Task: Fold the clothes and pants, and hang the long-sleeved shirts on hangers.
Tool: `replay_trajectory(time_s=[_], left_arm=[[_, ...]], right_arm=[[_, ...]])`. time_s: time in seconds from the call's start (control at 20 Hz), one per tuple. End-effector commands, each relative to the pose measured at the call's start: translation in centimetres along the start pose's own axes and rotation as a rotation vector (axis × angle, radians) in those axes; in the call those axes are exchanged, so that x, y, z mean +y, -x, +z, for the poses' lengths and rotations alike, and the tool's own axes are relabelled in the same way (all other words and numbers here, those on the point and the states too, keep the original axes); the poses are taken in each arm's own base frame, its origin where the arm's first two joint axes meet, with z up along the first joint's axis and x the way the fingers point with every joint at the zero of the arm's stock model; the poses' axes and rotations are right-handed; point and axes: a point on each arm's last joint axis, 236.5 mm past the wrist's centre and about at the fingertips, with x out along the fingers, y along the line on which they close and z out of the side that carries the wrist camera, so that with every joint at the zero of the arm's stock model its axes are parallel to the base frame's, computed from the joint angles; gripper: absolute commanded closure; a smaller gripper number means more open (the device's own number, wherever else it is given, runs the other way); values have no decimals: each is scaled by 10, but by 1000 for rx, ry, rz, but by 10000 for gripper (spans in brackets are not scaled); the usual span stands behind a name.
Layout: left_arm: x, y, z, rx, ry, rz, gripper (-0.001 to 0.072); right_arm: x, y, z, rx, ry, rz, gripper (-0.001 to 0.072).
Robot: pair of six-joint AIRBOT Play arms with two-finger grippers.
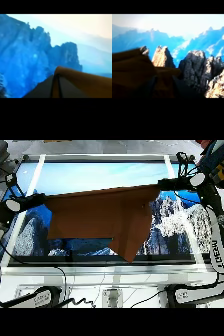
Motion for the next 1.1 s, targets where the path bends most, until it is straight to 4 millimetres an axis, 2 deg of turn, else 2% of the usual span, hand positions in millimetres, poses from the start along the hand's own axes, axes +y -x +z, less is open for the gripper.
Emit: replay_trajectory(time_s=[0.0, 0.05, 0.15, 0.2, 0.25, 0.3, 0.35, 0.45, 0.55, 0.6, 0.65, 0.7, 0.8, 0.85, 0.9, 0.95, 1.0, 1.05], left_arm=[[0, -3, 4, -22, 14, -1, 288], [0, -3, 3, -19, 14, -2, 155], [-3, 5, 1, 3, 5, -9, 146], [-2, 12, 0, 15, -10, -6, 146], [-1, 22, -1, 34, -40, 2, 147], [1, 32, -2, 46, -83, 19, 149], [7, 44, 0, 52, -142, 50, 199], [21, 70, 11, 39, -266, 128, 695], [25, 96, 27, -8, -319, 169, 694], [22, 108, 30, -22, -319, 169, 694], [21, 117, 28, -12, -317, 169, 694], [21, 126, 20, 23, -314, 168, 695], [24, 135, -8, 142, -301, 168, 696], [25, 136, -23, 205, -289, 159, 697], [26, 138, -37, 267, -294, 152, 699], [25, 140, -49, 321, -338, 131, 700], [27, 142, -62, 384, -386, 106, 701], [30, 144, -76, 445, -390, 78, 701]], right_arm=[[-3, -6, -1, -3, -5, -3, 305], [-4, -5, -7, 24, 9, -10, 307], [-15, 1, -30, 127, 78, -58, 327], [-25, 7, -46, 204, 117, -92, 437], [-33, 14, -64, 285, 133, -112, 608], [-43, 23, -85, 376, 130, -122, 666], [-51, 33, -102, 451, 113, -119, 678], [-66, 56, -132, 579, 68, -91, 700], [-76, 77, -166, 694, -21, -44, 699], [-72, 85, -191, 762, -100, 16, 699], [-62, 90, -214, 815, -185, 95, 699], [-42, 91, -233, 843, -288, 206, 699], [1, 85, -254, 838, -457, 410, 698], [17, 82, -264, 832, -489, 484, 674], [31, 77, -273, 824, -531, 530, 546], [41, 70, -280, 811, -566, 547, 378], [47, 61, -287, 799, -596, 540, 299], [51, 52, -294, 787, -611, 521, 296]])
